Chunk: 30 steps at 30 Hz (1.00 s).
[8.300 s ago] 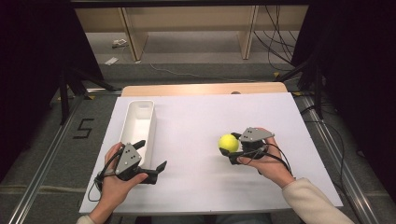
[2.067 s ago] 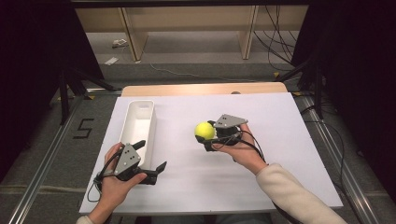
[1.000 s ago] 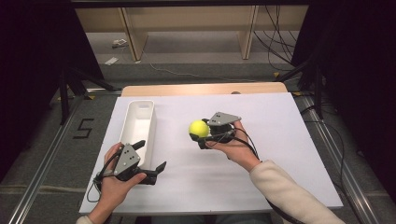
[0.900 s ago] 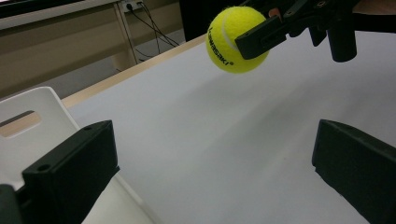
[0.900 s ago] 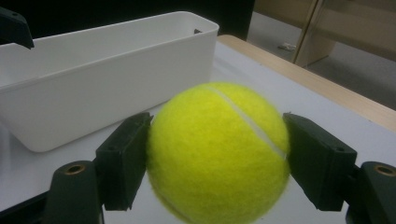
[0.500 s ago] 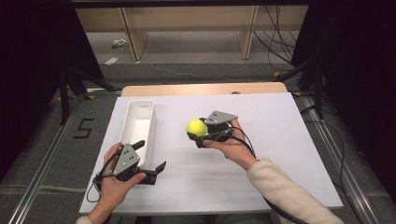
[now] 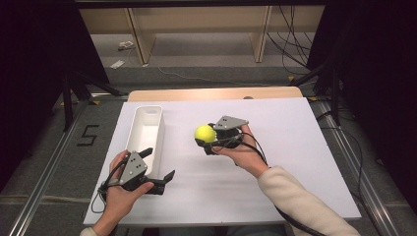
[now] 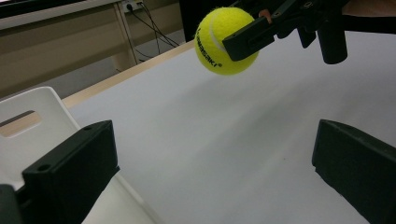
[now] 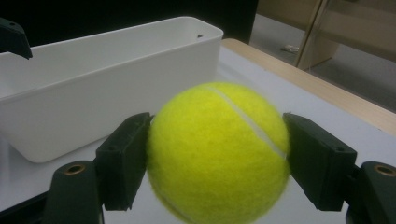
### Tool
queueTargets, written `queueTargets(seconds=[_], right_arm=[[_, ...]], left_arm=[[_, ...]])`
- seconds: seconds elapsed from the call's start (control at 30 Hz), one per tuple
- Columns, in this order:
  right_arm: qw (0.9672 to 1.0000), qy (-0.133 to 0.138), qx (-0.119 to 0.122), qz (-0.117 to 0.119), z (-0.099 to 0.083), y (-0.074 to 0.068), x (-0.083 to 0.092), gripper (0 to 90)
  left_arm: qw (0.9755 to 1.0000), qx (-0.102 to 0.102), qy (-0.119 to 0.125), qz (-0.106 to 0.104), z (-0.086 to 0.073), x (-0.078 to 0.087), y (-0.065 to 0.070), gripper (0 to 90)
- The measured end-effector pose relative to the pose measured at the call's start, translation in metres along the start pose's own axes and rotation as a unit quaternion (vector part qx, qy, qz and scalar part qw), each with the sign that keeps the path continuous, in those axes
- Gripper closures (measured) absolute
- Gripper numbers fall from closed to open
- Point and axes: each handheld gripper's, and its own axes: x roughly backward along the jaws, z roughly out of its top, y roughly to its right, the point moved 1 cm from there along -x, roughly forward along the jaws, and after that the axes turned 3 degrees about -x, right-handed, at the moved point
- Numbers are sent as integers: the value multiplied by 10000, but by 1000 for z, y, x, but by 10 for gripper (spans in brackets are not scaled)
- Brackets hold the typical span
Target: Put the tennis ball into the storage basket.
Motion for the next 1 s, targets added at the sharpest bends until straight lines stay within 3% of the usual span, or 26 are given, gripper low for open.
queueTargets(seconds=[1.0], right_arm=[[10000,28,9,87,9,-6,-11,273]], left_arm=[[10000,-2,-12,-9,0,0,0,0]])
